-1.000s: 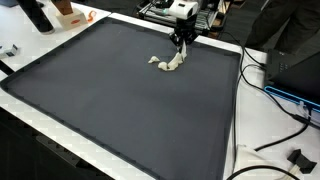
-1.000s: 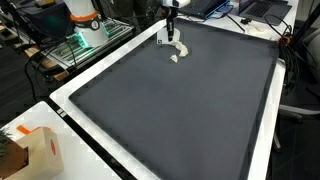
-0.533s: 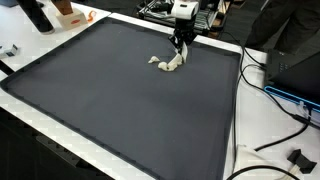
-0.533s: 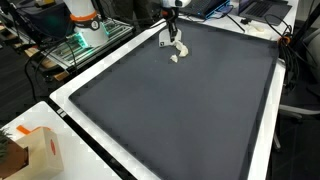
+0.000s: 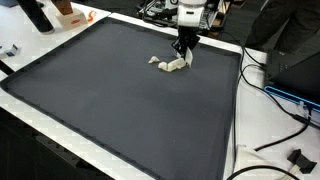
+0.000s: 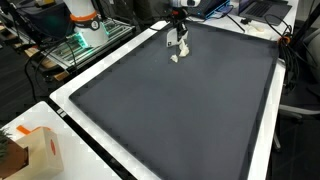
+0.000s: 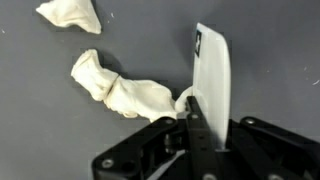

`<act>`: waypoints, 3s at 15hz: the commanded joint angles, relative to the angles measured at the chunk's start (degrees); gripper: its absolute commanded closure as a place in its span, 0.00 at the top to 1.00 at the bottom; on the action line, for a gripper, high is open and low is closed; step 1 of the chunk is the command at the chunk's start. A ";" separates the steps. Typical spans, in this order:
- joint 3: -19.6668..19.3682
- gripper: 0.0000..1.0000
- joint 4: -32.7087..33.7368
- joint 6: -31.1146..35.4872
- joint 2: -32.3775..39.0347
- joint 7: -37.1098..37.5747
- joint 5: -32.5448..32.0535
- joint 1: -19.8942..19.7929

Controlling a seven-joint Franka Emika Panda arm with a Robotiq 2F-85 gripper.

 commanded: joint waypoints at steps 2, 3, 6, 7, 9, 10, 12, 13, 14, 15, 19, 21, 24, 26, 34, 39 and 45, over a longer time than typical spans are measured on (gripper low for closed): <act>3.72 0.01 7.42 1.97 12.42 -5.65 3.09 -1.65; 4.98 0.01 8.22 2.64 13.27 -7.27 4.64 -2.37; 6.40 0.01 10.26 1.41 14.76 -9.82 5.99 -3.13; 6.44 0.01 11.06 0.51 15.14 -10.08 5.81 -3.00; 5.76 0.01 12.53 -1.76 15.84 -9.55 4.55 -2.20; 4.83 0.01 12.90 -3.13 15.87 -8.40 3.40 -1.53; 3.65 0.01 12.44 -4.70 15.10 -7.04 2.60 -1.19; 3.50 0.01 11.81 -4.88 14.46 -6.72 2.82 -1.32; 3.55 0.01 10.73 -4.85 13.54 -6.47 3.27 -1.66; 3.38 0.01 9.35 -4.76 12.31 -5.74 3.33 -1.81; 2.33 0.01 5.29 -5.06 8.59 -0.85 2.57 -1.72; 1.92 0.01 3.48 -4.41 7.03 1.47 2.42 -1.93; 0.54 0.01 0.11 -3.20 4.32 4.72 1.39 -1.98; 0.01 0.01 -2.19 -2.05 3.00 5.59 1.51 -2.24; -2.16 0.01 -8.50 -2.24 -3.64 9.24 0.63 -1.81; -0.81 0.01 -11.44 -3.48 -9.49 8.60 3.64 -1.08; -0.31 0.01 -13.35 -8.10 -15.19 13.15 5.35 1.51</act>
